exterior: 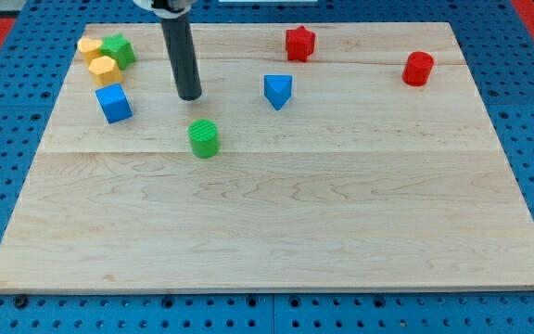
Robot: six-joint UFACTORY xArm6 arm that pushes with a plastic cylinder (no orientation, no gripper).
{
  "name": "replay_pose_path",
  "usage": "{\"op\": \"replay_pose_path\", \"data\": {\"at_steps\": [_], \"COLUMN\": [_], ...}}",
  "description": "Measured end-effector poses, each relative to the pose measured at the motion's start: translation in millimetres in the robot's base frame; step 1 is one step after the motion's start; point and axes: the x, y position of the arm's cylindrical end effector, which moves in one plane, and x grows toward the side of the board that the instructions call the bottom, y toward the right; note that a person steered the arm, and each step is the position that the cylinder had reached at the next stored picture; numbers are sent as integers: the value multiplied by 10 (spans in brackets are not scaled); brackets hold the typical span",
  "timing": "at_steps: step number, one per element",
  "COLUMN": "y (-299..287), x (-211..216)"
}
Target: Place the green circle towards the bottom left side of the blue triangle
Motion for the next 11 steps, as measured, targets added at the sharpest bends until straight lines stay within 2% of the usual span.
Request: {"op": "replay_pose_path", "data": {"at_steps": [1,3,5,7,9,10,11], "y": [342,221,-281,-293,920,342,-533], "x": [-39,-7,383,956,966,1015,1008]}}
